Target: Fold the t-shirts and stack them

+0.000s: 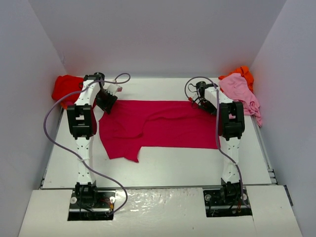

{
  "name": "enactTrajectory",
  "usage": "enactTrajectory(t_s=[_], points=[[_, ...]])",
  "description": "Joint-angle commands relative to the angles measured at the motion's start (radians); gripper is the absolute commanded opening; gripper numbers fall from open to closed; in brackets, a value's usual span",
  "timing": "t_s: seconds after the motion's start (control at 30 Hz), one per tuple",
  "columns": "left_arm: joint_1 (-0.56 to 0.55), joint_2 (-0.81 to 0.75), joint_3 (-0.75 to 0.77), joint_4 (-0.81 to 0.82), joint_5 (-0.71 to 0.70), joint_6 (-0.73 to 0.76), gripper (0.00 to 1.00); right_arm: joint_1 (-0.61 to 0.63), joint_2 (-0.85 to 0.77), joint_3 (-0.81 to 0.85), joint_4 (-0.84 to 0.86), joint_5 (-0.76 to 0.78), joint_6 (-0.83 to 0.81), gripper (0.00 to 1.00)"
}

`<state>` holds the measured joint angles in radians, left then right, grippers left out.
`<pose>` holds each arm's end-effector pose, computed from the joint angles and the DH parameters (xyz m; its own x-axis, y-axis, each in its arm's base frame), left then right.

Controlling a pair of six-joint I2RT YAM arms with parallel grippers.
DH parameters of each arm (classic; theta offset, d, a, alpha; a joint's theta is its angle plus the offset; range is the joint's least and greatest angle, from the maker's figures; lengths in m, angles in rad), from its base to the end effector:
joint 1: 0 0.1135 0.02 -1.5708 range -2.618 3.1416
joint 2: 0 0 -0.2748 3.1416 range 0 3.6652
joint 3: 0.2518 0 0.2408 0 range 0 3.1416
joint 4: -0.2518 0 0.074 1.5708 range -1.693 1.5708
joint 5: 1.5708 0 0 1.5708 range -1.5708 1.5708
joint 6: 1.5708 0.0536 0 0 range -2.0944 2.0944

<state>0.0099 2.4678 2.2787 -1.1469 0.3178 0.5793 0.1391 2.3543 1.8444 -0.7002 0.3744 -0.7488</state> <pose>0.5043 -0.0118 0.1786 -0.7792 0.5123 -0.3611 0.5854 0.8008 -0.1270 0.4885 0.0486 0.1308 -0.6779 -0.7347 -0.0256 -0.6317 0.6000 -0.4909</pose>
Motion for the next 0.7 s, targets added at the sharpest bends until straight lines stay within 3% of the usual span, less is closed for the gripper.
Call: enactTrajectory(t_s=[0.0, 0.1, 0.27, 0.37, 0.53, 0.67], points=[[0.032, -0.206, -0.028, 0.187, -0.01, -0.062, 0.46, 0.014, -0.07, 0.05, -0.003, -0.043, 0.044, 0.07], [0.031, -0.293, -0.041, 0.239, -0.008, -0.097, 0.58, 0.029, -0.13, 0.078, 0.004, -0.054, 0.067, 0.16], [0.006, -0.406, -0.038, 0.192, 0.048, -0.081, 0.61, 0.048, -0.248, 0.107, 0.023, -0.053, 0.105, 0.25], [0.001, -0.486, -0.106, 0.143, 0.1, -0.028, 0.58, 0.05, -0.307, 0.09, 0.027, -0.075, 0.127, 0.24], [-0.047, -0.713, -0.409, -0.014, 0.161, 0.221, 0.54, 0.06, -0.48, -0.066, 0.027, -0.124, 0.127, 0.29], [-0.114, -0.874, -0.691, -0.097, 0.061, 0.341, 0.57, 0.058, -0.611, -0.241, 0.056, -0.144, 0.112, 0.28]])
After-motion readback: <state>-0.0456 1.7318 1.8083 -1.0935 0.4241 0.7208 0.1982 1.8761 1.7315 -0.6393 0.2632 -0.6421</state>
